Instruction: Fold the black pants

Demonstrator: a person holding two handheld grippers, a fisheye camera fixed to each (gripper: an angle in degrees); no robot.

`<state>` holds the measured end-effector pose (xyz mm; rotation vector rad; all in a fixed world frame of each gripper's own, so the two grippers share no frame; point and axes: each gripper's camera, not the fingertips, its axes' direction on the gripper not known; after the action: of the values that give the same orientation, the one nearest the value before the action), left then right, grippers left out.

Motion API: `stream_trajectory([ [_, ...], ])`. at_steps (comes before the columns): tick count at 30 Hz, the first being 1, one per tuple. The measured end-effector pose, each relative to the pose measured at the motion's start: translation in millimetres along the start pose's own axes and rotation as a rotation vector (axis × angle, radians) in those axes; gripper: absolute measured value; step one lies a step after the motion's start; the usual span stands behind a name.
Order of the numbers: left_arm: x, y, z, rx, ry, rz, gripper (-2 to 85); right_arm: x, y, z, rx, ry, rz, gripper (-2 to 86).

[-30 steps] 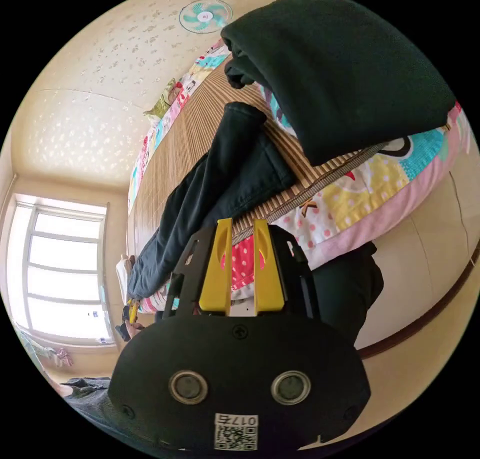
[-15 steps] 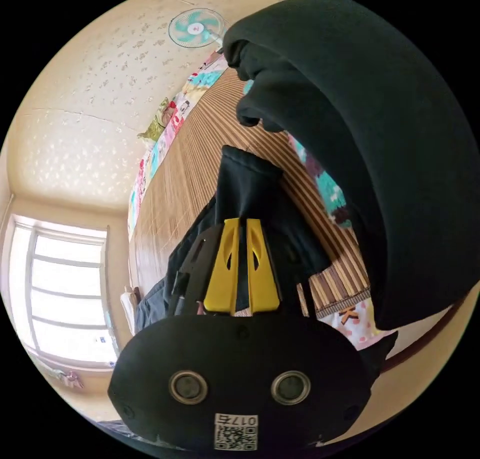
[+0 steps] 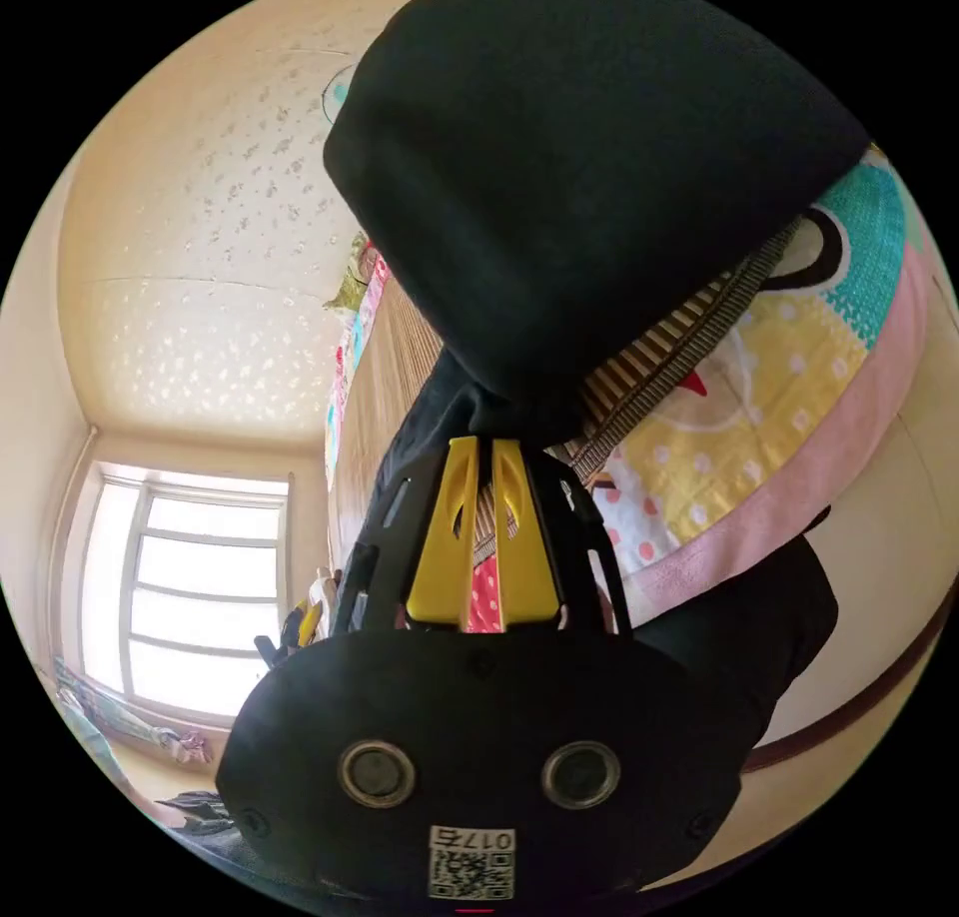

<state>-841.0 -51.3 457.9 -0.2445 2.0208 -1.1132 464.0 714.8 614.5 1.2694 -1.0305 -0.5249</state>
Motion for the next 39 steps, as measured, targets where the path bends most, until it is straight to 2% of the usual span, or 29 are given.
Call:
stream_trajectory([
  [4, 18, -39, 54, -0.096, -0.049, 0.086, 15.1, 16, 13, -33, 0.108, -0.112, 0.020, 7.1],
  [8, 4, -52, 150, -0.326, -0.084, 0.080, 12.4, 13, 5, -31, 0.095, -0.085, 0.044, 5.7],
  [9, 2, -46, 150, -0.255, -0.154, 0.091, 9.2, 10, 3, -29, 0.086, -0.077, 0.043, 5.0],
  [11, -5, -43, 143, -0.230, -0.133, 0.067, 5.1, -19, -1, -31, 0.055, -0.118, -0.054, 3.3],
  [12, -10, -41, 132, -0.192, -0.087, 0.048, 3.6, -30, 0, -35, 0.060, -0.134, -0.103, 3.1],
  [14, -18, -37, 113, -0.123, -0.022, 0.017, 2.2, -80, 3, -54, 0.088, -0.166, -0.353, 2.4],
  [17, -27, -35, 86, -0.012, 0.045, 0.010, 1.6, -107, 3, -67, 0.133, -0.098, -0.498, 2.0],
  [18, -30, -36, 78, 0.029, 0.058, 0.003, 1.7, -104, 0, -65, 0.130, -0.060, -0.466, 1.9],
  [20, -34, -41, 72, 0.063, 0.076, -0.009, 2.3, -62, -18, -45, 0.041, 0.109, -0.199, 1.8],
  [21, -37, -47, 75, 0.047, 0.066, -0.012, 3.3, -49, -19, -38, 0.017, 0.138, -0.137, 1.7],
  [25, -52, -59, 93, -0.059, -0.017, -0.026, 6.4, 5, 5, -24, 0.022, 0.105, -0.014, 1.6],
  [27, -56, -61, 69, -0.002, 0.077, 0.032, 11.6, 6, 22, -37, 0.076, 0.107, -0.018, 1.5],
  [29, -52, -54, 38, 0.062, 0.142, 0.096, 12.8, -3, 48, -54, 0.130, 0.110, -0.051, 0.9],
  [32, -53, -26, -31, 0.168, 0.077, 0.115, 13.4, -8, 83, -54, 0.127, 0.030, -0.107, 0.6],
  [34, -71, 2, -83, 0.267, -0.003, 0.039, 13.4, -5, 94, -41, 0.060, 0.016, -0.134, 0.6],
  [36, -121, 42, -154, 0.428, -0.083, -0.169, 13.5, 5, 97, -25, -0.017, 0.048, -0.095, 0.5],
  [37, -136, 51, -170, 0.458, -0.101, -0.222, 13.8, 12, 97, -17, -0.050, 0.047, -0.056, 0.5],
  [39, -204, 80, -220, 0.533, -0.151, -0.458, 16.7, 15, 104, -8, -0.060, -0.014, -0.046, 0.4],
])
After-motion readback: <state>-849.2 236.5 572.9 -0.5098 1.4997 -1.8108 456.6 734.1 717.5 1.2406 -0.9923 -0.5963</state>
